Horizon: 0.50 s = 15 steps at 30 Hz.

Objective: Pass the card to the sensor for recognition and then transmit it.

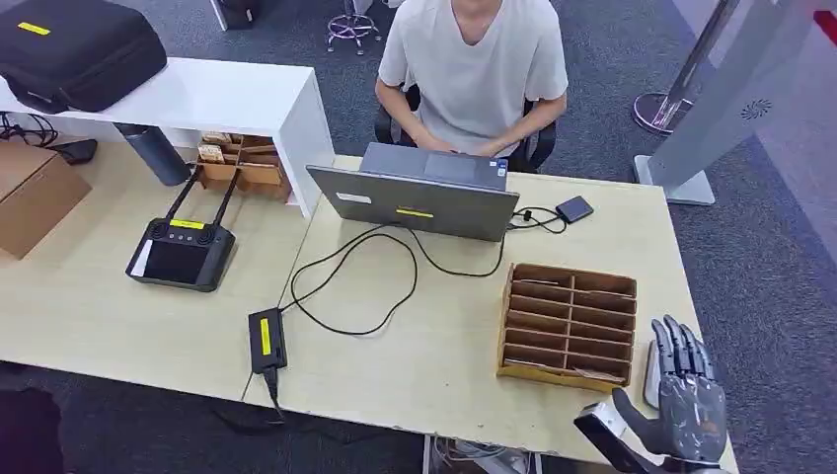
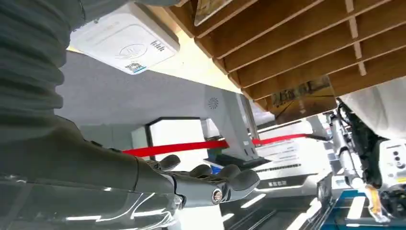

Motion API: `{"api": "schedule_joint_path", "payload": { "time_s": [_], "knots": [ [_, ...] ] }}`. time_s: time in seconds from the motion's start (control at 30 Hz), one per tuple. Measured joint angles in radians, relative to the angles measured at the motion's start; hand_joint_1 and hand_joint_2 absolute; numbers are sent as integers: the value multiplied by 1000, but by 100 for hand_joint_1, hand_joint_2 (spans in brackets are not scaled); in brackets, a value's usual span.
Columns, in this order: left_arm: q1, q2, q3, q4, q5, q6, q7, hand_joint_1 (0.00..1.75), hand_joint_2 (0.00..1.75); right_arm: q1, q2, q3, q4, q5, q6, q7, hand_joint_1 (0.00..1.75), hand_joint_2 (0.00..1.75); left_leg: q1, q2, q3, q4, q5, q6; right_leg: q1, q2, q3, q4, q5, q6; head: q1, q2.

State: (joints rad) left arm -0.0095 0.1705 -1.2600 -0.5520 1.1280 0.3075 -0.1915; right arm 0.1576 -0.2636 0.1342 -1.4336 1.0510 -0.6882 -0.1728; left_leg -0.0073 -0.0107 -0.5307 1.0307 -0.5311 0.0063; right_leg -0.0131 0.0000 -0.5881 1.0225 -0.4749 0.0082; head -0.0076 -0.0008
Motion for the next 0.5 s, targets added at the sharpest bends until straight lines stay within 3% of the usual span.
{"api": "schedule_joint_path", "payload": {
  "time_s": [0.2, 0.5],
  "knots": [
    [-1, 0, -1, 0, 0, 0, 0, 0, 0, 5, 38, -39, 8, 8, 0, -23, 0, 175, 0, 0, 0, 0, 0, 0, 0, 0, 0, 0, 0, 0, 0, 0],
    [-7, 1, -7, 0, -12, -4, 2, 0, 0, 21, 43, -44, 8, -10, 0, -49, 0, 175, 0, 0, 0, 0, 0, 0, 0, 0, 0, 0, 0, 0, 0, 0]
  ]
}}
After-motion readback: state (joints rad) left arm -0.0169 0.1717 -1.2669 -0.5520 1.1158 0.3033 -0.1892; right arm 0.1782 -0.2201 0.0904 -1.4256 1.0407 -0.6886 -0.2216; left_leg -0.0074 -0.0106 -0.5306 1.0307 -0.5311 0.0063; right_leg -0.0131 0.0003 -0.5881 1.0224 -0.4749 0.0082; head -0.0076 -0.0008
